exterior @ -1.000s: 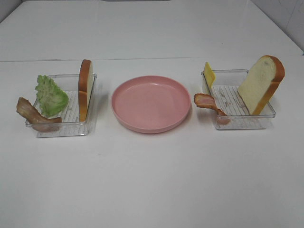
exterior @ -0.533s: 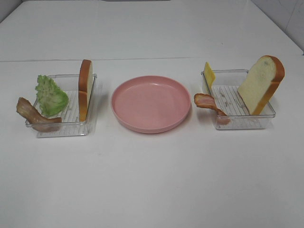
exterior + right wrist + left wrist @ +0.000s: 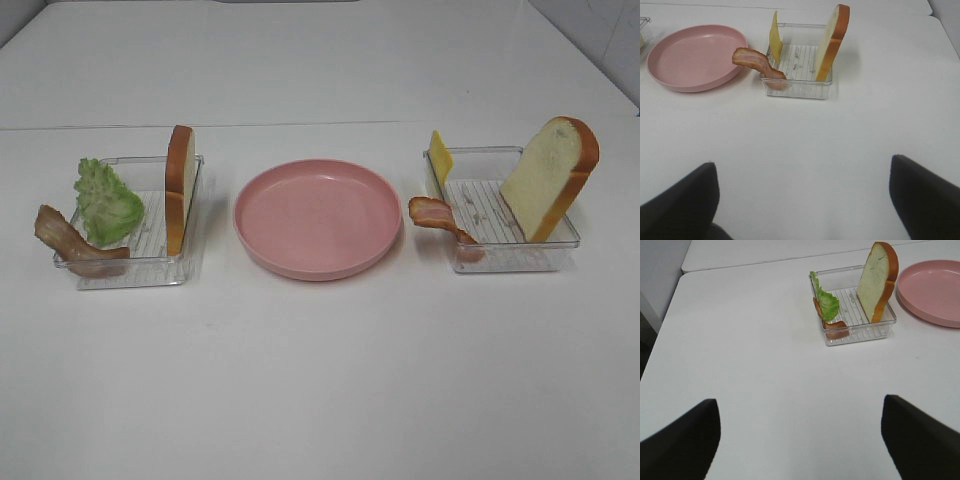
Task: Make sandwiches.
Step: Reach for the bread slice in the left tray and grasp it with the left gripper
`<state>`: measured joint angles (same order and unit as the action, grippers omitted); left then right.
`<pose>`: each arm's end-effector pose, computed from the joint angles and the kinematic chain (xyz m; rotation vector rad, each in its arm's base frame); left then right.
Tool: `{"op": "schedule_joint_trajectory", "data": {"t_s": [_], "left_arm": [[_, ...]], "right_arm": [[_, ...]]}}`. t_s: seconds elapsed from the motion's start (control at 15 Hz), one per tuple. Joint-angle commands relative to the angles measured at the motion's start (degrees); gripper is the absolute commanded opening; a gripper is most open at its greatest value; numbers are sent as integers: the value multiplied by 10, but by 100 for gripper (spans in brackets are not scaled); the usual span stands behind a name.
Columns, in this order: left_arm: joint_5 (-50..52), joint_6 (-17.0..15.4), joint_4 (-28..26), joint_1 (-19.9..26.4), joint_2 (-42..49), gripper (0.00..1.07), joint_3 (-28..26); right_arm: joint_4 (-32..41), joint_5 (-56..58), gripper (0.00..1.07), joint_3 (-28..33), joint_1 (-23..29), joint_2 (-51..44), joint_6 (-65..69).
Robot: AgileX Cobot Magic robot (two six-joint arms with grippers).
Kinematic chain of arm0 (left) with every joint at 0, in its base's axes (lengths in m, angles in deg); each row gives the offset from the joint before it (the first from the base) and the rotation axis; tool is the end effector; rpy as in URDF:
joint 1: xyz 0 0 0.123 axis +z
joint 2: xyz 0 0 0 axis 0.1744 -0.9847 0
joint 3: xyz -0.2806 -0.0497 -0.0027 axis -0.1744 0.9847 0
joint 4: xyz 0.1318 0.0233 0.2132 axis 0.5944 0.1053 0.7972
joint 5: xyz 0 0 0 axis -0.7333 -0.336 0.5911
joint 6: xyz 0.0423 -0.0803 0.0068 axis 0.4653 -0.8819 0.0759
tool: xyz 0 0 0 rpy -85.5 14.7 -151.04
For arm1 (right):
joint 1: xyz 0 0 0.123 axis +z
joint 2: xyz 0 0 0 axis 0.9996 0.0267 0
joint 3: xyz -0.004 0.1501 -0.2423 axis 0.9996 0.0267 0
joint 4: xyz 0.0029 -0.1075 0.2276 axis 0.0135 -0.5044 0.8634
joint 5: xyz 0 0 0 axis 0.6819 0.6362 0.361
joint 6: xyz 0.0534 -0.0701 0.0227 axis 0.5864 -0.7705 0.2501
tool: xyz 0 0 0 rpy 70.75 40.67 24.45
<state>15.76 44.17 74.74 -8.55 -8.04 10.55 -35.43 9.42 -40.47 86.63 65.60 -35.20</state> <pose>-0.0058 -0.0051 0.2800 0.0694 2.0189 0.0010 -0.0079 0.0146 0.2796 -0.1455 2.0265 0.0906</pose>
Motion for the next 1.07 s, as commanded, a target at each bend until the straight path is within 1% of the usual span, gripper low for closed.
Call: {"op": "schedule_joint_trajectory", "data": {"t_s": [0.07, 1.0, 1.07], "left_arm": [[5, -4, -2, 1, 11, 83, 3], [9, -4, -2, 1, 11, 83, 1], [49, -4, -2, 1, 3, 83, -17]], "right_arm": [[1, -4, 87, 2, -2, -7, -4], [1, -4, 87, 2, -2, -7, -4], [1, -4, 87, 2, -2, -7, -4]]}}
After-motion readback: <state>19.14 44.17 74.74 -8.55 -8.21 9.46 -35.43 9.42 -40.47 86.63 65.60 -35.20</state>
